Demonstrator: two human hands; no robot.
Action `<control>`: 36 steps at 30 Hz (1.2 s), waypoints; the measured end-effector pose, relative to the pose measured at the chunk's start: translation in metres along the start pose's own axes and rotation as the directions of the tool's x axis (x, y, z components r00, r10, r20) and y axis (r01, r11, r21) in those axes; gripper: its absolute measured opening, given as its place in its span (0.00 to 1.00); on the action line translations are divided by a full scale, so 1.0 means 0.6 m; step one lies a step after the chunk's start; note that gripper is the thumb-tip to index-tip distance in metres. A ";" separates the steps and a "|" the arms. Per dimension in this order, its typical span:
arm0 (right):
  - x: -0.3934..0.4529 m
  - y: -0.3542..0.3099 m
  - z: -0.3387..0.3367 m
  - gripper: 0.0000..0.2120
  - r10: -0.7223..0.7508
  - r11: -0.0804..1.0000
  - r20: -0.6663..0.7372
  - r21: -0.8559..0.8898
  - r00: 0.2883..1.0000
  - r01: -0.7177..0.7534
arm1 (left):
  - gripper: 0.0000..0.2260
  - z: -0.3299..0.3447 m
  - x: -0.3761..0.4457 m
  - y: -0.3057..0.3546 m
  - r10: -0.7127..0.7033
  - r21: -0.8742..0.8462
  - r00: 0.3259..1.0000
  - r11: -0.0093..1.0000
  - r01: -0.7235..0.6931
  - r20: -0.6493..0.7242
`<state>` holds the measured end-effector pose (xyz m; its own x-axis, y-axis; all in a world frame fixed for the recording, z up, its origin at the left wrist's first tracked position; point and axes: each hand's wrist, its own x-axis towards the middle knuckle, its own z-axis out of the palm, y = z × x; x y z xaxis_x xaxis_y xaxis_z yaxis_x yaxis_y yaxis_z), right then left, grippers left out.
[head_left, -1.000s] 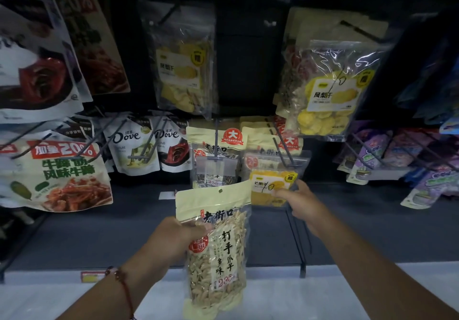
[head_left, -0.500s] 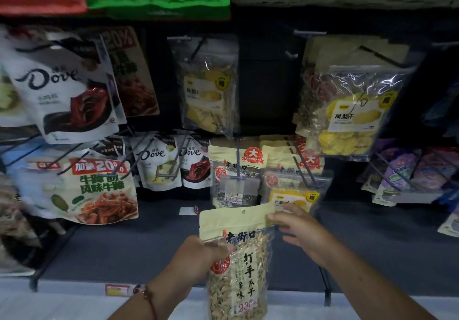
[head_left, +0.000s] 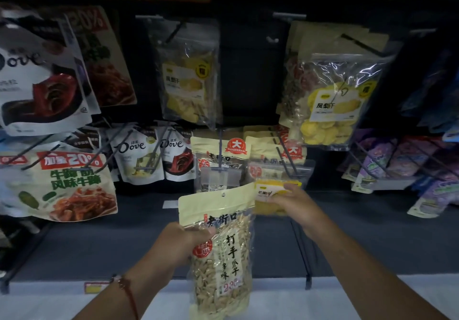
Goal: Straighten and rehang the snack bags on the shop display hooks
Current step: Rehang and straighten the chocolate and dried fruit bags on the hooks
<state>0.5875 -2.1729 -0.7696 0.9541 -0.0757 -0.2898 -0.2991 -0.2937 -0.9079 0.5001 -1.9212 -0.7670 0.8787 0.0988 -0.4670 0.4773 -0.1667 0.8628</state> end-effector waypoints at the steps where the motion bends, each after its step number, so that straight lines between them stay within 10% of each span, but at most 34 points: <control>1: 0.007 0.002 -0.018 0.32 0.004 1.000 -0.061 0.015 0.998 -0.003 | 0.14 0.001 0.001 -0.001 -0.002 -0.002 1.000 1.000 0.002 -0.002; 7: 0.057 0.019 -0.100 0.44 0.065 0.972 -0.278 0.234 0.958 0.002 | 0.14 0.014 0.010 -0.008 -0.008 -0.026 1.000 1.000 0.008 0.018; 16: 0.087 0.039 -0.086 0.33 0.064 0.908 -0.238 0.416 0.969 0.042 | 0.14 0.040 0.024 -0.008 -0.015 -0.018 0.999 1.000 0.016 0.052; 23: 0.084 0.040 -0.084 0.06 0.012 0.941 -0.260 0.329 0.966 0.076 | 0.23 0.034 0.040 -0.016 -0.027 -0.003 0.995 1.000 0.028 0.094; 36: -0.012 0.028 -0.152 0.06 -0.113 0.985 -0.071 0.119 0.991 0.121 | 0.24 0.048 0.025 -0.022 0.009 0.015 0.992 1.000 -0.011 0.129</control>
<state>0.5773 -2.2641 -0.7553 0.9806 -0.1097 -0.1625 -0.1808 -0.1848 -0.9660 0.5074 -1.9460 -0.7914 0.8765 -0.0299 -0.4805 0.4679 -0.1821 0.8648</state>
